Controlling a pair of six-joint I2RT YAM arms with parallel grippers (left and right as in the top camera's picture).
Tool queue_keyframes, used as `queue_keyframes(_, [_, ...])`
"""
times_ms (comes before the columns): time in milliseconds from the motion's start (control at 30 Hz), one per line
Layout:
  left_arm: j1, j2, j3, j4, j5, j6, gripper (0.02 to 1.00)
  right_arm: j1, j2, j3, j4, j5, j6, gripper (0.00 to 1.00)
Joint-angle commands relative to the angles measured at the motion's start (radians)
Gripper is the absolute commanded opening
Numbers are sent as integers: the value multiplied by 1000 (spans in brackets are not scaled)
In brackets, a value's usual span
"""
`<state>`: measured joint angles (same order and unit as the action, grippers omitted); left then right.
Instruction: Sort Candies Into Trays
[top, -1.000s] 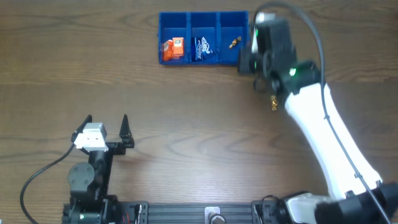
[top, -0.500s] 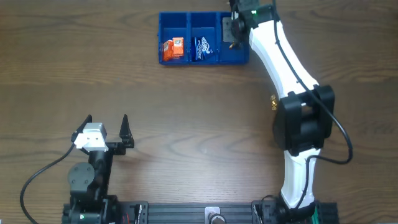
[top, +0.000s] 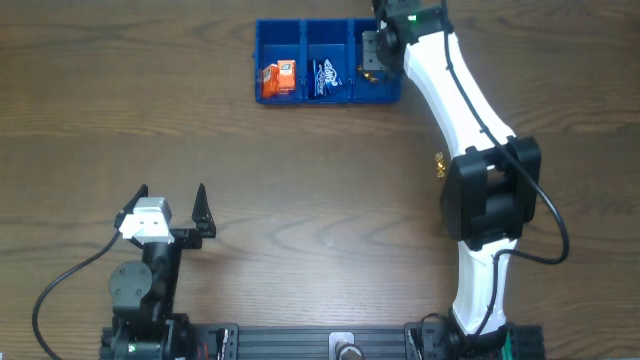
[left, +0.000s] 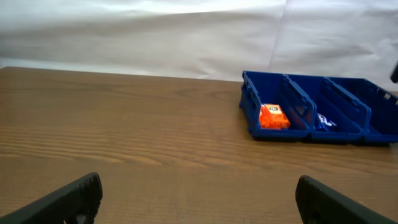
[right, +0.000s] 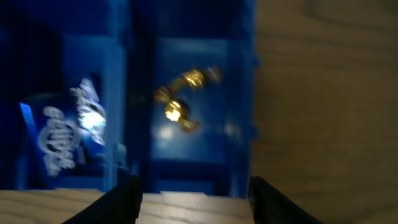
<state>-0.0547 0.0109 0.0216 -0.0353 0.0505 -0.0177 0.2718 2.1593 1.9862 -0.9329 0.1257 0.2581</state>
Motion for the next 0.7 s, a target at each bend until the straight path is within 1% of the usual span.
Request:
queue_keyframes(33, [4, -6, -17, -40, -2, 15, 998, -45, -182, -124, -9, 31, -29, 599])
queue_keyframes(100, [4, -6, -17, -40, -2, 15, 998, -66, -343, -327, 31, 31, -56, 603])
queue_keyframes(233, [4, -6, -17, -40, -2, 15, 996, -97, -531, -606, 76, 21, -58, 608])
queue_keyframes(333, [4, -6, -17, -40, -2, 15, 998, -136, -594, -786, 117, -51, -50, 608])
queue_keyframes(367, [4, -6, -17, -40, -2, 15, 998, -149, -594, -827, 129, -63, -49, 610])
queue_keyframes(533, [4, -6, -17, -40, -2, 15, 996, -201, -588, -985, 240, -65, -50, 606])
queue_keyframes(700, [4, -6, -17, -40, -2, 15, 998, -237, -567, -1018, 284, -68, -51, 599])
